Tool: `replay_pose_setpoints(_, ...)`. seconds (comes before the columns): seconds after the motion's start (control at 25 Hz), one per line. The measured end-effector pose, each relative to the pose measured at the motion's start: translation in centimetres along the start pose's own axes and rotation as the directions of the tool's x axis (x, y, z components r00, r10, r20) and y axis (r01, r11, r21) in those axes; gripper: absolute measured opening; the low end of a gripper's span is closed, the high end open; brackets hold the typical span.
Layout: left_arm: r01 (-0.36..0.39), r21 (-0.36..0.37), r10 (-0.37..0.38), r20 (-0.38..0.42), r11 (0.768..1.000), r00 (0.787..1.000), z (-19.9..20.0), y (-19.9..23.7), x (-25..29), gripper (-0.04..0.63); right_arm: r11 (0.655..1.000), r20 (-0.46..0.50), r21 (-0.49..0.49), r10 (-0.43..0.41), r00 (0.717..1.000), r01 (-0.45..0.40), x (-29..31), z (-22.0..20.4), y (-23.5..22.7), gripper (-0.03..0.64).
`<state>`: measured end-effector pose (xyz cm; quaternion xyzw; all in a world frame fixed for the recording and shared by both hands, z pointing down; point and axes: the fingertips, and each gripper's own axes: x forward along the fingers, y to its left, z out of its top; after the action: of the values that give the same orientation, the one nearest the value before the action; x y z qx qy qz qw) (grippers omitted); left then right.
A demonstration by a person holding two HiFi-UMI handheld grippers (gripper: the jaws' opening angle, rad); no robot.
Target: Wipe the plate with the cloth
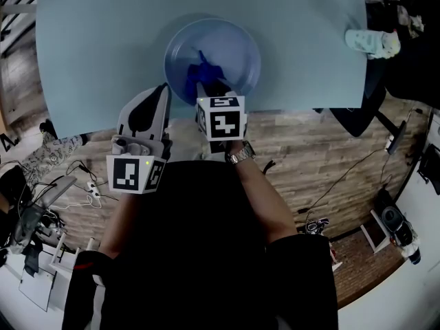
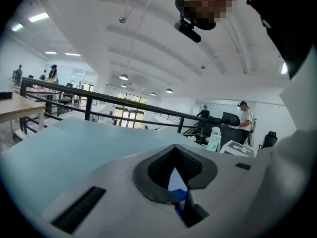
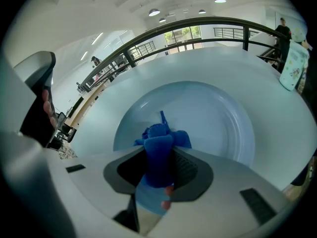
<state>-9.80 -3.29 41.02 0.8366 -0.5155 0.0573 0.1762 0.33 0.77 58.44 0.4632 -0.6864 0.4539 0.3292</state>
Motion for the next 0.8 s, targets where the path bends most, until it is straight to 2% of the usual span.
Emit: replay_pose_setpoints(0.8,0.056,0.005,-0.056,-0.004,0.998,0.998,0.5,-3.3,1.8,0.002,0.994,0.008,0.079,-0.072,0.997,0.071,-2.8,-0.7,-5.4,0.118)
